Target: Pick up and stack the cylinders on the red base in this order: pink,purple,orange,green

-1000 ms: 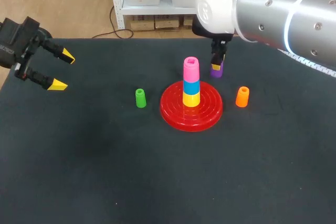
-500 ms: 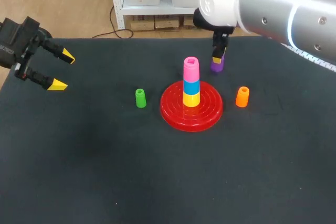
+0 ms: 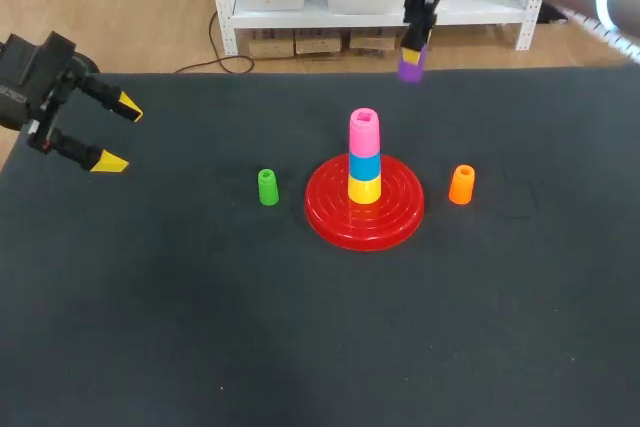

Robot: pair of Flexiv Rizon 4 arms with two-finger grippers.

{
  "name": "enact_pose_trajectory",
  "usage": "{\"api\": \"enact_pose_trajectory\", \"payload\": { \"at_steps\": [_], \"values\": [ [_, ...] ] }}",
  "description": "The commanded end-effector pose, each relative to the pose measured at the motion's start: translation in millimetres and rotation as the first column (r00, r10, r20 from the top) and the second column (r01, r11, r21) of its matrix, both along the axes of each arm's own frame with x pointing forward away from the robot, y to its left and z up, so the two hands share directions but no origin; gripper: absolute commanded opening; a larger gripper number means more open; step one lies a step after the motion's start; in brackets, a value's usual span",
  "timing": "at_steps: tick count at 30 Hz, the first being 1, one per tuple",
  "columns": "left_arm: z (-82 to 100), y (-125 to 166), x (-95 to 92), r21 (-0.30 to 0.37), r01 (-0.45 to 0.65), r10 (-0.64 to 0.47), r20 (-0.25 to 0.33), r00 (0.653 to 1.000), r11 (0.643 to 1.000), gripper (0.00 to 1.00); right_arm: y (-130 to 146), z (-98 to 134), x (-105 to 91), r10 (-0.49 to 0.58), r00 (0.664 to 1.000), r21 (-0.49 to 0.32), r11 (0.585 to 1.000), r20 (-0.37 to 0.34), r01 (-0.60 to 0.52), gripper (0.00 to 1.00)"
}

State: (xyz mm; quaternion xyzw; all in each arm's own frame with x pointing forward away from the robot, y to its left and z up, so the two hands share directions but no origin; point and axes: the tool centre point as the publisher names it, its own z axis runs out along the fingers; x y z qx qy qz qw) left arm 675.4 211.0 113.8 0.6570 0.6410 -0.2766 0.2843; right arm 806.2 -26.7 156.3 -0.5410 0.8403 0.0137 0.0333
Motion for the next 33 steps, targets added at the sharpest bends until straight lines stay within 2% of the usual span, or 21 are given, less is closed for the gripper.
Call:
{"api": "enact_pose_trajectory", "payload": {
  "at_steps": [1,6,8,13,18,24,33],
  "values": [
    [-0.5,0,-0.7,0.001,-0.001,0.001,0.003,1.0,1.0,1.0,3,34,-36.1,-0.003,0.996,0.013,1.0,0.088,0.001,0.0],
    [-0.5,0,-0.7,0.001,-0.001,0.001,0.003,1.0,1.0,1.0,18,56,-52.9,0.025,0.995,0.026,0.999,0.097,-0.027,0.0],
    [-0.5,0,-0.7,0.001,-0.001,0.001,0.003,1.0,1.0,1.0,24,61,-58.9,0.049,0.997,0.07,0.996,0.068,-0.053,0.0],
    [-0.5,0,-0.7,0.001,-0.001,0.001,0.003,1.0,1.0,1.0,40,69,-72.9,0.085,0.995,0.036,0.996,0.062,-0.087,0.0],
    [-0.5,0,-0.7,0.001,-0.001,0.001,0.003,1.0,1.0,1.0,50,68,-81.2,0.103,0.994,0.011,0.995,0.037,-0.103,0.0],
    [-0.5,0,-0.7,0.001,-0.001,0.001,0.003,1.0,1.0,1.0,63,66,-90.1,0.144,0.989,0.051,0.988,-0.013,-0.144,0.0],
    [-0.5,0,-0.7,0.001,-0.001,0.001,0.003,1.0,1.0,1.0,69,64,-102.4,0.152,0.987,0.032,0.988,-0.059,-0.15,0.0]
  ]
}}
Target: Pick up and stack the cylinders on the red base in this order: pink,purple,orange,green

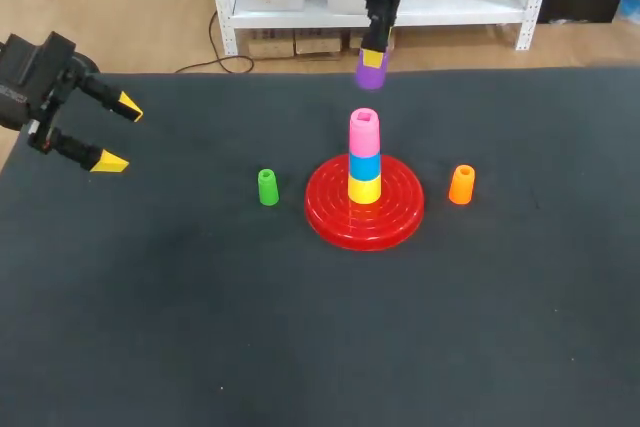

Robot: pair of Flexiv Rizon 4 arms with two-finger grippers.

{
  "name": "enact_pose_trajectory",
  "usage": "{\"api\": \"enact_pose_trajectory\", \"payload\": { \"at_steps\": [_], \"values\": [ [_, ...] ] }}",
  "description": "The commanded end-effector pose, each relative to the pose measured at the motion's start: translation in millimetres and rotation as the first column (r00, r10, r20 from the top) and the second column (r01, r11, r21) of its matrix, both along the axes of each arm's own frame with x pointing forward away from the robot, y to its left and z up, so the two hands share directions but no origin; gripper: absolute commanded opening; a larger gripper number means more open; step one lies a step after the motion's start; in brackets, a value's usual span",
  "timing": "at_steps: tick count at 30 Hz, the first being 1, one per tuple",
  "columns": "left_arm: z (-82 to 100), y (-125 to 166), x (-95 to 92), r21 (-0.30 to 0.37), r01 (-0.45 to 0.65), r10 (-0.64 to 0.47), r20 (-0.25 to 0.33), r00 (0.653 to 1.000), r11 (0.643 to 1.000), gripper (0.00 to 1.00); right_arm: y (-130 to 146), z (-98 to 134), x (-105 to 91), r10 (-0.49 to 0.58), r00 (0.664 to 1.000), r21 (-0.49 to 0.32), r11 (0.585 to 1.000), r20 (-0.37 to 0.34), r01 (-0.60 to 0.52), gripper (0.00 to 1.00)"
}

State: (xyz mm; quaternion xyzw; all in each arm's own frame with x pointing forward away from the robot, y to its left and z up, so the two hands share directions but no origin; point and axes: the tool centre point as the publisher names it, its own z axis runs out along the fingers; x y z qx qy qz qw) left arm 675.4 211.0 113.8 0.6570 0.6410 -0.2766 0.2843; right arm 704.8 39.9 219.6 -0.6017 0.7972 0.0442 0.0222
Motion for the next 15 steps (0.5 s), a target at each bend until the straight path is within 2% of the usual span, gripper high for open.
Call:
{"api": "enact_pose_trajectory", "payload": {
  "at_steps": [1,10,15],
  "values": [
    [-0.5,0,-0.7,0.001,-0.001,0.001,0.003,1.0,1.0,1.0,3,0,-3.2,0.006,1.0,-0.015,1.0,-0.029,-0.006,0.0],
    [-0.5,0,-0.7,0.001,-0.001,0.001,0.003,1.0,1.0,1.0,13,-14,-15.3,0.029,0.995,-0.068,0.997,-0.094,-0.035,0.0],
    [-0.5,0,-0.7,0.001,-0.001,0.001,0.003,1.0,1.0,1.0,15,-17,-17.0,0.028,0.995,-0.077,0.996,-0.099,-0.036,0.0]
  ]
}}
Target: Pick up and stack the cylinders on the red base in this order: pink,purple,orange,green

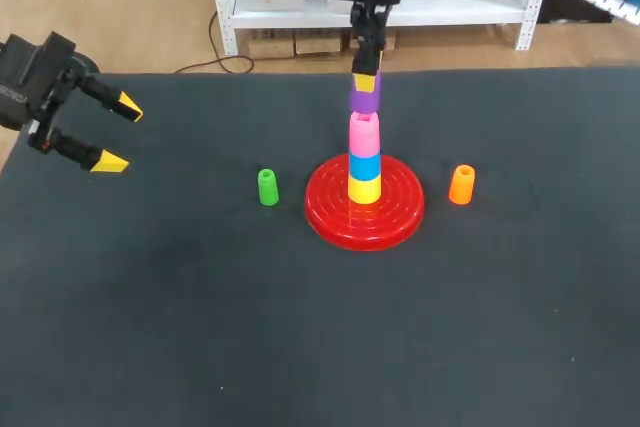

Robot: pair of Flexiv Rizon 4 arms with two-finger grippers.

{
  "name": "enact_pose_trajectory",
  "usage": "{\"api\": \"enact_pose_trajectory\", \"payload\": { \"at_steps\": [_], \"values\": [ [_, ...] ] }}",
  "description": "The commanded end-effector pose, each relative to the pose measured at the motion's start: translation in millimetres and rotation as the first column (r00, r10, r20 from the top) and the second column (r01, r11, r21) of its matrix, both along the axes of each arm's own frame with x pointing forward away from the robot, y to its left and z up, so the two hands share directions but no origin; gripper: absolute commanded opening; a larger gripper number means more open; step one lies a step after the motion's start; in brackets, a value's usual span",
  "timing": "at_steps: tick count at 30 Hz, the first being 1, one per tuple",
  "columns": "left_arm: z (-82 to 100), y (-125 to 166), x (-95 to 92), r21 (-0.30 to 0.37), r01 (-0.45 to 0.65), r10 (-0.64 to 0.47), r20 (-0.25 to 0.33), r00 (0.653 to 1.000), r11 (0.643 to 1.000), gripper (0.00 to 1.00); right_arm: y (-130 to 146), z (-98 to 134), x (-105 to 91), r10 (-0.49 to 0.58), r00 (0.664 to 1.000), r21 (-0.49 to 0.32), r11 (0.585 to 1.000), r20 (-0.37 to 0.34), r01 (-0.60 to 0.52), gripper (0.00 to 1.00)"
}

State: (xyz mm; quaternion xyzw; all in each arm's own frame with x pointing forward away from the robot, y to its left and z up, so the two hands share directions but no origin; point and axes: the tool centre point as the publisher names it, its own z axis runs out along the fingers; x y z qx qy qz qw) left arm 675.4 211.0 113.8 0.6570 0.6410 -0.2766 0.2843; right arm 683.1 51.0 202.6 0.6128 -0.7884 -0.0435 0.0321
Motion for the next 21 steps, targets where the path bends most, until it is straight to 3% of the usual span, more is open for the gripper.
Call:
{"api": "enact_pose_trajectory", "payload": {
  "at_steps": [1,21],
  "values": [
    [-0.5,0,-0.7,0.001,-0.001,0.001,0.003,1.0,1.0,1.0,4,0,4.3,-0.002,1.0,-0.014,1.0,-0.015,0.002,0.0],
    [-0.5,0,-0.7,0.001,-0.001,0.001,0.003,1.0,1.0,1.0,-2,-10,-0.2,-0.04,0.999,-0.022,0.999,-0.035,0.039,0.0]
  ]
}}
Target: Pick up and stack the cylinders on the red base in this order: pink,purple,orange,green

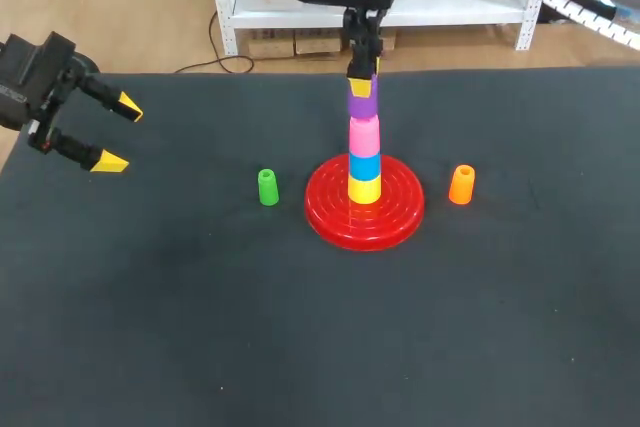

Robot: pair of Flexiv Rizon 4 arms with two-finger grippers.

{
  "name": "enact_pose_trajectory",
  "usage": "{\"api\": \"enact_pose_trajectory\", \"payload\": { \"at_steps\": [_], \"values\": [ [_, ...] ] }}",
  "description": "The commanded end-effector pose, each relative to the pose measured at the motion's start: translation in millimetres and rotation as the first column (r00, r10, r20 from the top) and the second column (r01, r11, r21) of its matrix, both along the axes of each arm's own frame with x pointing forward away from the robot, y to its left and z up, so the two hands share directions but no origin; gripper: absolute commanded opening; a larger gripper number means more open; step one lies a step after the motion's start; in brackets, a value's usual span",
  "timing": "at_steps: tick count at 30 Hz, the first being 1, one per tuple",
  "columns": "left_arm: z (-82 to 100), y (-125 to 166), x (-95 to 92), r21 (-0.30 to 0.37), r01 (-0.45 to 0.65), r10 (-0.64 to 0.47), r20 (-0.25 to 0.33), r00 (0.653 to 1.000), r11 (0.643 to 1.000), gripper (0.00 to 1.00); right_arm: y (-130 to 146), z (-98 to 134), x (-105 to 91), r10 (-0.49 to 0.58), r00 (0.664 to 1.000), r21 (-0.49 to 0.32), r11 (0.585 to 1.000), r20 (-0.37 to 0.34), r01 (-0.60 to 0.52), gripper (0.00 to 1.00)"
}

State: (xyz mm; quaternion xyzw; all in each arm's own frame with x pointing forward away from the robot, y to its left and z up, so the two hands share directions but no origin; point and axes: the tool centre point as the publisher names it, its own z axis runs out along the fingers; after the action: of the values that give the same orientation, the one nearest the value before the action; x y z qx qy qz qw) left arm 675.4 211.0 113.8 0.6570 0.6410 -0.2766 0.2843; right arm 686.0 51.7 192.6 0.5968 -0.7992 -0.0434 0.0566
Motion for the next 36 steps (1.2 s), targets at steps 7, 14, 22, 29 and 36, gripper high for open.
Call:
{"api": "enact_pose_trajectory", "payload": {
  "at_steps": [7,14,22,29,36],
  "values": [
    [-0.5,0,-0.7,0.001,-0.001,0.001,0.003,1.0,1.0,1.0,-3,-6,-9.3,-0.009,1.0,0.023,1.0,-0.004,0.009,0.0],
    [-0.5,0,-0.7,0.001,-0.001,0.001,0.003,1.0,1.0,1.0,-8,-9,-8.5,-0.02,1.0,0.014,1.0,-0.01,0.021,0.0],
    [-0.5,0,-0.7,0.001,-0.001,0.001,0.003,1.0,1.0,1.0,-9,-11,-2.8,-0.023,1.0,-0.002,1.0,-0.004,0.023,0.0],
    [-0.5,0,-0.7,0.001,-0.001,0.001,0.003,1.0,1.0,1.0,-6,-7,0.7,-0.004,1.0,-0.009,1.0,0.006,0.004,0.0],
    [-0.5,0,-0.7,0.001,-0.001,0.001,0.003,1.0,1.0,1.0,-4,-7,-0.6,0.002,1.0,-0.007,1.0,0.008,-0.002,0.0]
  ]
}}
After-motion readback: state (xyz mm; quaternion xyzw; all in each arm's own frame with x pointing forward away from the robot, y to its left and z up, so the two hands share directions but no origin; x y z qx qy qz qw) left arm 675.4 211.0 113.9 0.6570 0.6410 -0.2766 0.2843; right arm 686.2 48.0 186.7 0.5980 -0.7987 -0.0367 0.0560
